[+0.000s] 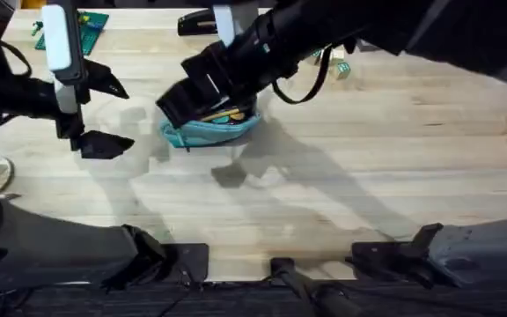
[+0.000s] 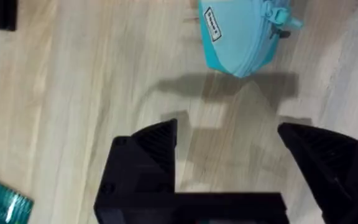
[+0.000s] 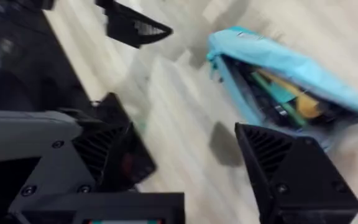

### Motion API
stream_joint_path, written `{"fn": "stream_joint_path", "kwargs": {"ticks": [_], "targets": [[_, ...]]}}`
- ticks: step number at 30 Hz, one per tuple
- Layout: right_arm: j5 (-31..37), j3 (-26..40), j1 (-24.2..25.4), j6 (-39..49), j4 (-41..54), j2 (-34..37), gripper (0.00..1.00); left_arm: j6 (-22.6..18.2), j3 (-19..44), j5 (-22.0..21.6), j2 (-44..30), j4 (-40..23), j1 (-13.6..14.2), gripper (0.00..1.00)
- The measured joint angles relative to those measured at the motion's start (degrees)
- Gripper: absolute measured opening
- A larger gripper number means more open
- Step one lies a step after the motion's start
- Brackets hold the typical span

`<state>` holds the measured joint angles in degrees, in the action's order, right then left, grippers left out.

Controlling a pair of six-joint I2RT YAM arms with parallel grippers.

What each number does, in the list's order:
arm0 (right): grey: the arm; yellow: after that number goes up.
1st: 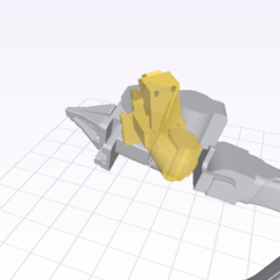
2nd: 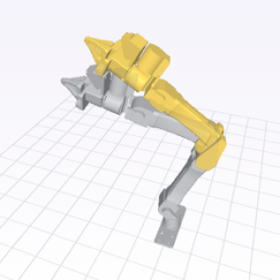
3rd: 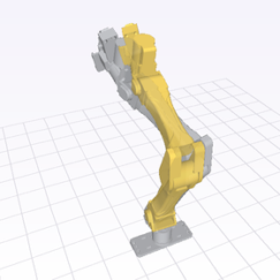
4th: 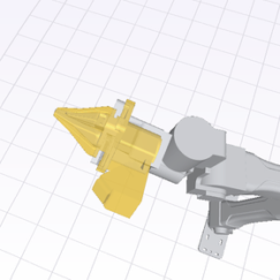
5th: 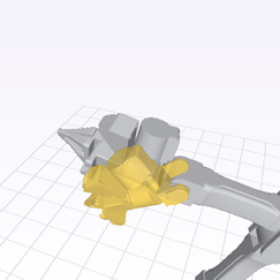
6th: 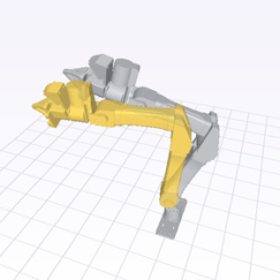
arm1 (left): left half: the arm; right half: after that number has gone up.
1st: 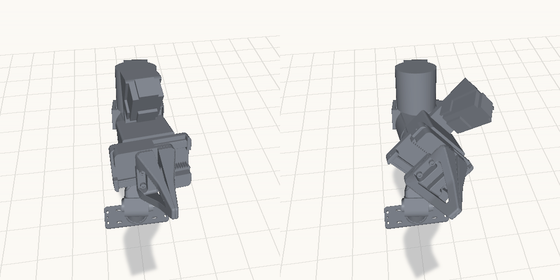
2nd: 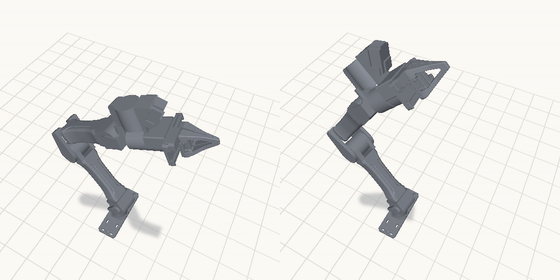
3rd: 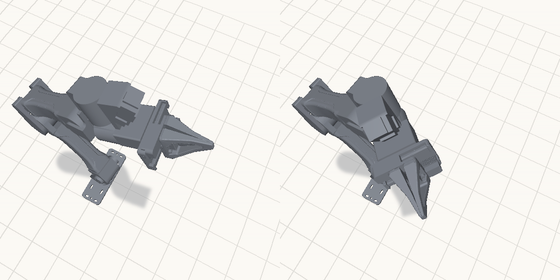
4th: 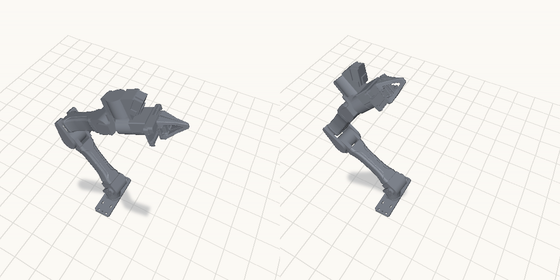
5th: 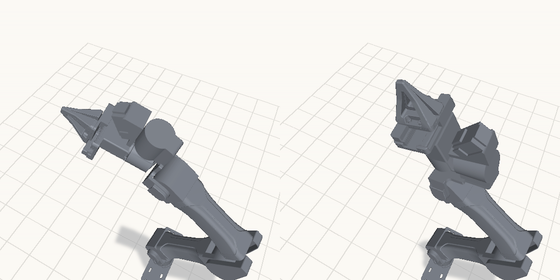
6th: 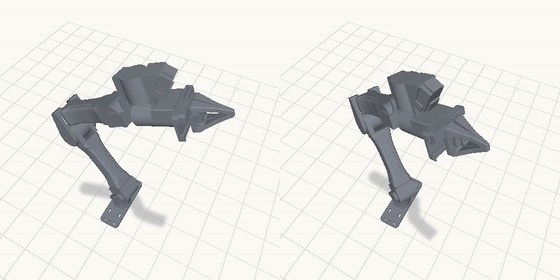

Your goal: Unzip the bag, pick up the pens from the table one at a time and place them inside, then zip the bag closed.

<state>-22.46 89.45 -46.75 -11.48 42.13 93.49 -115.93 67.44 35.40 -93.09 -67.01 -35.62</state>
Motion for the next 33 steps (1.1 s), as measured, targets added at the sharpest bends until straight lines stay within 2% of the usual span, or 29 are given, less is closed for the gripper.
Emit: {"fn": "stream_joint_path", "kwargs": {"ticks": [3, 7, 8, 9, 14, 21, 27, 33], "targets": [[-0.3, 0.0, -1.0, -6.7, 0.0, 0.0, 0.998, -1.2, 0.0, 1.0, -2.8, 0.1, 0.0, 0.994], [3.4, 0.0, -4.0, -14.8, -0.2, 0.0, 0.997, -2.1, 0.0, 1.5, -5.0, 0.2, 0.0, 0.993], [13.0, 0.0, -10.7, -25.8, -2.5, 0.0, 0.998, -2.1, 0.0, 2.4, -5.2, 0.0, 0.0, 0.994], [14.8, 0.0, -11.6, -27.4, -3.0, 0.0, 0.998, -2.1, 0.0, 2.4, -5.2, -0.1, 0.0, 0.994], [21.9, -1.4, -15.2, -33.0, -7.1, 0.0, 0.998, -2.1, 0.0, 2.4, -5.2, -0.1, 0.0, 0.994], [29.8, -3.8, -20.9, -35.5, -9.2, 0.0, 0.998, -2.1, 0.0, 2.5, -5.2, -0.1, 0.0, 0.994], [32.4, -3.8, -21.2, -36.9, -9.5, 0.0, 0.998, -2.1, 0.0, 2.5, -5.2, 0.0, 0.0, 0.994], [33.5, -3.8, -21.2, -43.4, -9.6, 0.5, 0.998, -2.1, 0.0, 2.5, -5.2, -0.1, 0.0, 0.993]]}}
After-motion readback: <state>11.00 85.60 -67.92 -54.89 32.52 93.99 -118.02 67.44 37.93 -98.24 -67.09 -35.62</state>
